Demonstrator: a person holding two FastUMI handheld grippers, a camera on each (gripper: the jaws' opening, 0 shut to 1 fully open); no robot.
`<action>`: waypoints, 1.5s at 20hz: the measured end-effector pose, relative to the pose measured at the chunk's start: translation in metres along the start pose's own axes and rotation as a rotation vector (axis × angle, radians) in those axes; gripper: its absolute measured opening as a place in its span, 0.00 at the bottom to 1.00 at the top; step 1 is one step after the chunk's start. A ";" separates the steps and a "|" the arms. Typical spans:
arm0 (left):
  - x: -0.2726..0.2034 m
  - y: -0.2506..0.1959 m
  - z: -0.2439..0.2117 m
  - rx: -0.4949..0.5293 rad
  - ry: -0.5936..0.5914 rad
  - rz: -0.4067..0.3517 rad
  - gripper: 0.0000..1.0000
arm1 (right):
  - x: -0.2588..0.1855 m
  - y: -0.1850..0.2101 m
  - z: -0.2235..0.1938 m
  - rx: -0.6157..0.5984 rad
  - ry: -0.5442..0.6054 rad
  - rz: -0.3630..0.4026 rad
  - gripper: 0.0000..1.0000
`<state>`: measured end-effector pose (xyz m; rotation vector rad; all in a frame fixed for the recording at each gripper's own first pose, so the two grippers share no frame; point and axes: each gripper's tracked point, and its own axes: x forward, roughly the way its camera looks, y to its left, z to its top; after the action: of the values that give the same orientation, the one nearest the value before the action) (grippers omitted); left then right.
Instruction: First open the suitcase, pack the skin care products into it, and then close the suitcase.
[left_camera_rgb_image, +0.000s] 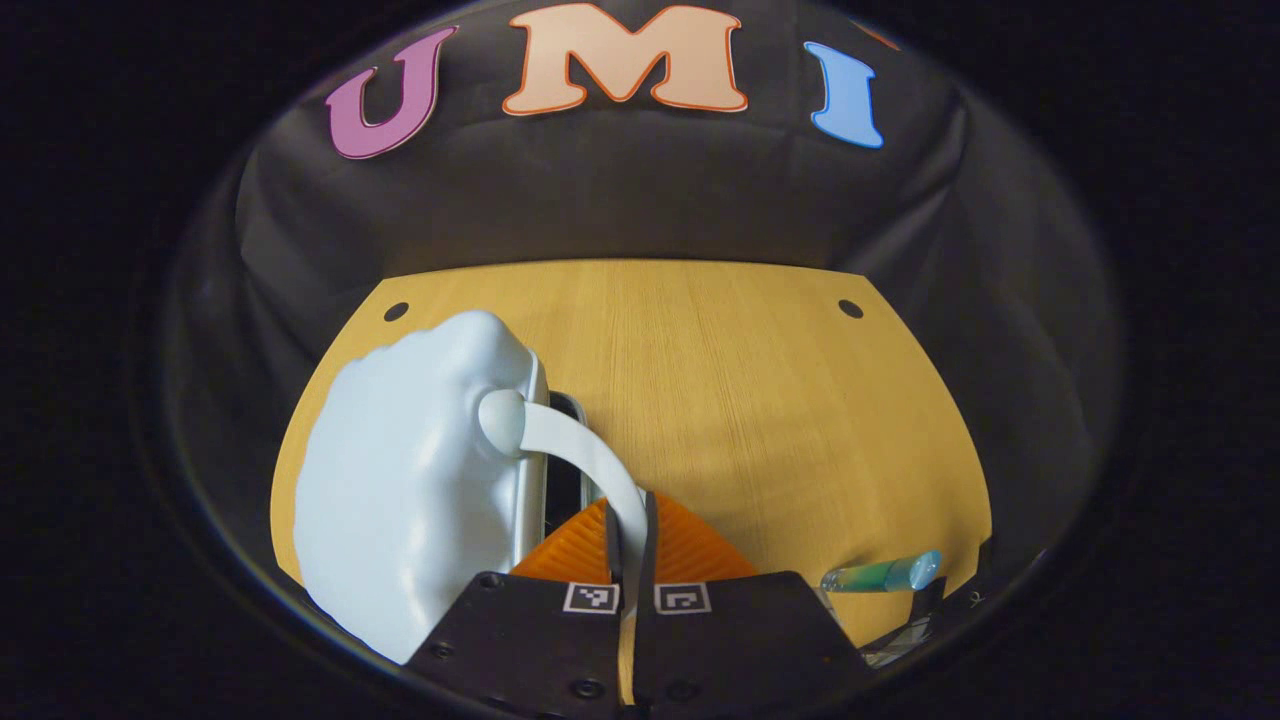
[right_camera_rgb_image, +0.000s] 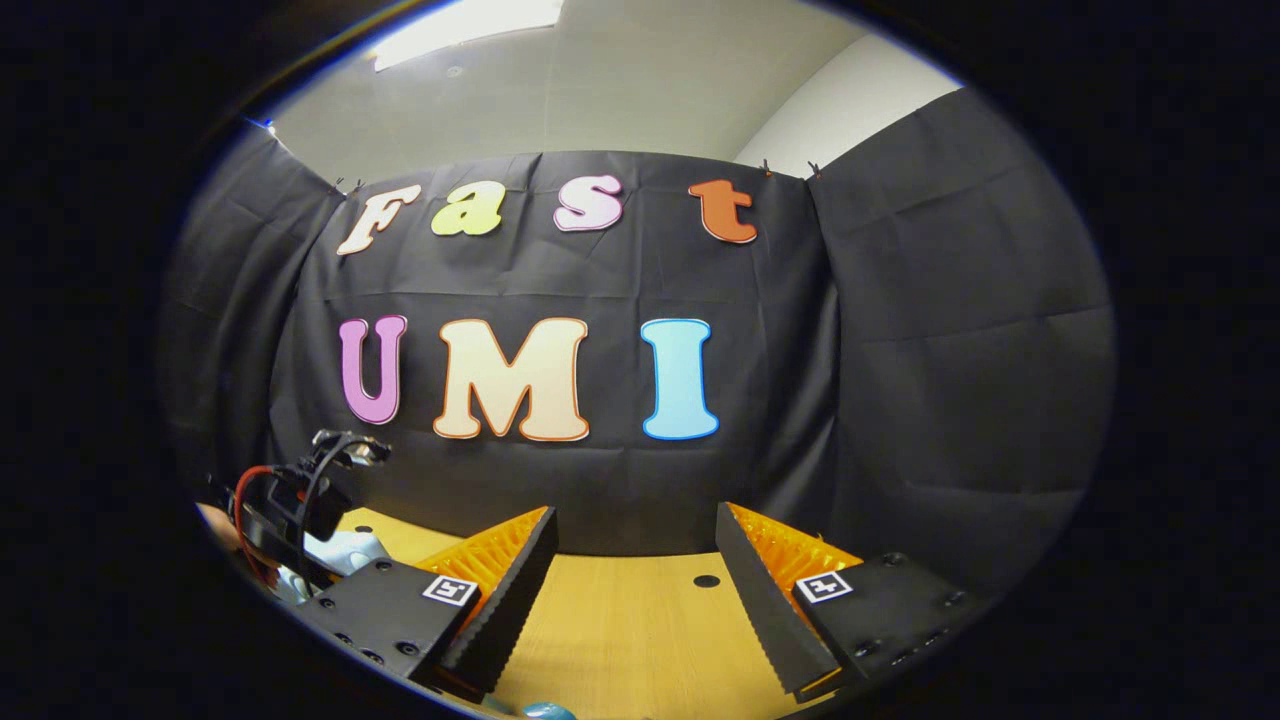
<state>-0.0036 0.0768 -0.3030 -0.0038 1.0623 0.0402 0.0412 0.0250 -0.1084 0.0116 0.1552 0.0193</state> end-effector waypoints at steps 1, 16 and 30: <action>-0.004 0.003 0.006 -0.009 -0.019 0.000 0.00 | 0.000 0.004 0.000 0.001 -0.001 0.006 0.99; -0.049 0.042 0.056 -0.043 -0.203 0.027 0.00 | 0.009 0.090 0.008 0.035 -0.030 0.053 0.99; -0.052 0.121 0.064 -0.078 -0.271 0.181 0.00 | 0.014 0.193 0.015 0.018 -0.055 0.082 0.99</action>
<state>0.0227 0.1975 -0.2243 0.0266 0.7870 0.2395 0.0537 0.2183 -0.0938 0.0366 0.0999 0.0997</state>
